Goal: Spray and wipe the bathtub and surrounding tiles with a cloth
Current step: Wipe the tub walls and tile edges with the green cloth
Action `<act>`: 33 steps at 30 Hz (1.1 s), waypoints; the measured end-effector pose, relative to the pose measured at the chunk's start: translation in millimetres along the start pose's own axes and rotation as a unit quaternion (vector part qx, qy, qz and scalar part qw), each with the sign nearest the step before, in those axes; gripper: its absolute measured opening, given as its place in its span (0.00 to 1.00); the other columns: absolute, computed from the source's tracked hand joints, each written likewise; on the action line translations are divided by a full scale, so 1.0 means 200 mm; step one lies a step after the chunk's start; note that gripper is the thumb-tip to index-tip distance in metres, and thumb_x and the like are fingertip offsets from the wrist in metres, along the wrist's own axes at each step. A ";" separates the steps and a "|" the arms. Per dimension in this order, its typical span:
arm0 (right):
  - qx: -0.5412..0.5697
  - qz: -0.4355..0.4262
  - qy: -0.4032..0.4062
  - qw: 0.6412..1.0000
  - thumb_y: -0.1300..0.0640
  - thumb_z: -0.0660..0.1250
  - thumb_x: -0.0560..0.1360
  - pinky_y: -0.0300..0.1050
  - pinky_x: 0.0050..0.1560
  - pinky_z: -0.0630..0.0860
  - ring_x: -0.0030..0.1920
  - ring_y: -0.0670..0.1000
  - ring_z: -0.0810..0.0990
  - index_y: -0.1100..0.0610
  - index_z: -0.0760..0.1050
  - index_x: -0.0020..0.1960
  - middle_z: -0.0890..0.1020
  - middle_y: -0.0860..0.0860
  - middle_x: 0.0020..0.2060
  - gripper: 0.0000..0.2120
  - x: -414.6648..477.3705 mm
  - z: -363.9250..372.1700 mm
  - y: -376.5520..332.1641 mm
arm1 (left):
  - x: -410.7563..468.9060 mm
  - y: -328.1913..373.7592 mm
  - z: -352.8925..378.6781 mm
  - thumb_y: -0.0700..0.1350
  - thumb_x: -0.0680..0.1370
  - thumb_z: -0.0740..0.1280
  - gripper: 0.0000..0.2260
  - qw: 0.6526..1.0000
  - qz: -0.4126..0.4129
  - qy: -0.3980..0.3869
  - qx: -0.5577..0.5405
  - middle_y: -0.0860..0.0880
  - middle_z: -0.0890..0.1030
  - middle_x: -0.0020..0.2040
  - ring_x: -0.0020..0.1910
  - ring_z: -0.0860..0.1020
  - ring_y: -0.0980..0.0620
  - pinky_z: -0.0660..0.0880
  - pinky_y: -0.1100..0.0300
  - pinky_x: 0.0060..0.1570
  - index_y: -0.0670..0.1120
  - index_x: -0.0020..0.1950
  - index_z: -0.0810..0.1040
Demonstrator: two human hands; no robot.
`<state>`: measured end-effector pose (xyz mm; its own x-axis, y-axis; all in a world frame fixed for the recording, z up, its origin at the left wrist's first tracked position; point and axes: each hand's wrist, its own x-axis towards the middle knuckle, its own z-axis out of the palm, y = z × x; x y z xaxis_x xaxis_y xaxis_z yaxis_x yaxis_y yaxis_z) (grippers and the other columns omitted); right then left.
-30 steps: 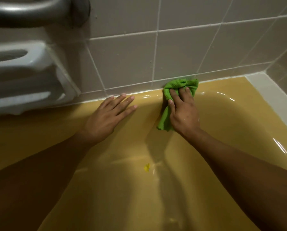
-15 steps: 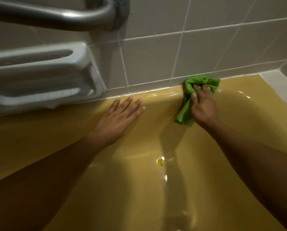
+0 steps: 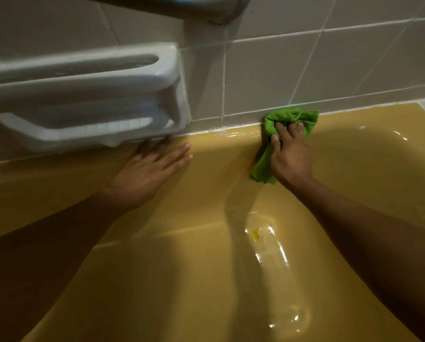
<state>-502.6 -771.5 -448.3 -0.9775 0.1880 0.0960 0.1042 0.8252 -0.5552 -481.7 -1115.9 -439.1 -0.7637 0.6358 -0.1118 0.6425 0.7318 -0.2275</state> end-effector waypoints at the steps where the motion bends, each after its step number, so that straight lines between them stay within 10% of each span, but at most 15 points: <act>1: 0.000 -0.006 -0.003 1.000 0.49 0.52 0.86 0.55 0.80 0.53 0.82 0.57 0.49 0.55 0.62 0.80 0.60 0.56 0.80 0.23 -0.01 0.02 -0.03 | -0.01 -0.01 0.00 0.34 0.71 0.45 0.40 1.000 -0.002 0.002 -0.001 0.53 0.45 0.84 0.83 0.42 0.42 0.49 0.35 0.78 0.53 0.84 0.50; 17: -0.048 -0.077 -0.023 0.996 0.49 0.52 0.86 0.55 0.80 0.52 0.81 0.58 0.49 0.53 0.59 0.81 0.59 0.57 0.80 0.24 -0.15 0.24 -0.28 | -0.22 -0.01 0.01 0.33 0.76 0.63 0.41 0.997 0.004 0.063 0.049 0.47 0.45 0.85 0.83 0.47 0.42 0.53 0.31 0.75 0.53 0.84 0.50; 33: -0.064 -0.069 -0.071 0.993 0.50 0.52 0.86 0.52 0.78 0.51 0.80 0.61 0.52 0.54 0.62 0.79 0.62 0.58 0.78 0.23 -0.13 0.14 -0.33 | -0.25 -0.50 -0.83 0.39 0.83 0.48 0.27 0.944 0.213 0.120 0.223 0.45 0.50 0.84 0.83 0.51 0.42 0.52 0.36 0.78 0.48 0.84 0.54</act>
<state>-489.2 -846.2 -437.4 -0.9992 -0.0005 0.0412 -0.0183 0.9007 -0.4341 -496.5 -1180.5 -251.0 -0.3708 0.9257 -0.0750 0.7571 0.2545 -0.6016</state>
